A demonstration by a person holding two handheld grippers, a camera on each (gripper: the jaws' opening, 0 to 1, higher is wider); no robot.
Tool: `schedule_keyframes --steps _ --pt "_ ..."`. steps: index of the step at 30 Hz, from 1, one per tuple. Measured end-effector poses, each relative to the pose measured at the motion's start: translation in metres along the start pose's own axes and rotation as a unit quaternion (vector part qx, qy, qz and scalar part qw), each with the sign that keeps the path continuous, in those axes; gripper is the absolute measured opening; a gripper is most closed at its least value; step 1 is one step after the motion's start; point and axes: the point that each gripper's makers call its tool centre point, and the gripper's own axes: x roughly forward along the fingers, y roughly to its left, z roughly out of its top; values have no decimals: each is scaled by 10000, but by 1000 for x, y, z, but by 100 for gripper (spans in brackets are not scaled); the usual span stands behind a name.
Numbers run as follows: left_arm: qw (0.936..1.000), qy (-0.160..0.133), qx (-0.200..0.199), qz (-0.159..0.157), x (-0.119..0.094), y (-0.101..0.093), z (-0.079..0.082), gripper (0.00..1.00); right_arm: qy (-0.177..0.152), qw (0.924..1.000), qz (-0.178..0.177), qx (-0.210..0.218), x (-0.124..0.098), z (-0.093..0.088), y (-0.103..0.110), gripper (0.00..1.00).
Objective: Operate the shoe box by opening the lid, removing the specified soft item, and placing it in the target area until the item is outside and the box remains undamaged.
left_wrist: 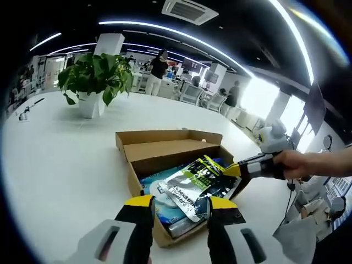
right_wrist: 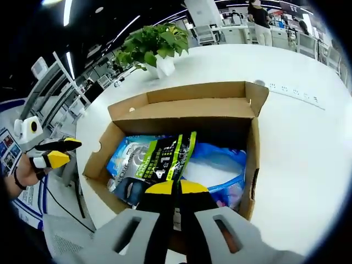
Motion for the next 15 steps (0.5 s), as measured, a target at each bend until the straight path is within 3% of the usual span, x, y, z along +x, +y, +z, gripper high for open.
schedule_keyframes --steps 15 --pt "9996 125 -32 -236 17 -18 -2 38 -177 9996 -197 -43 -24 7 -12 0"
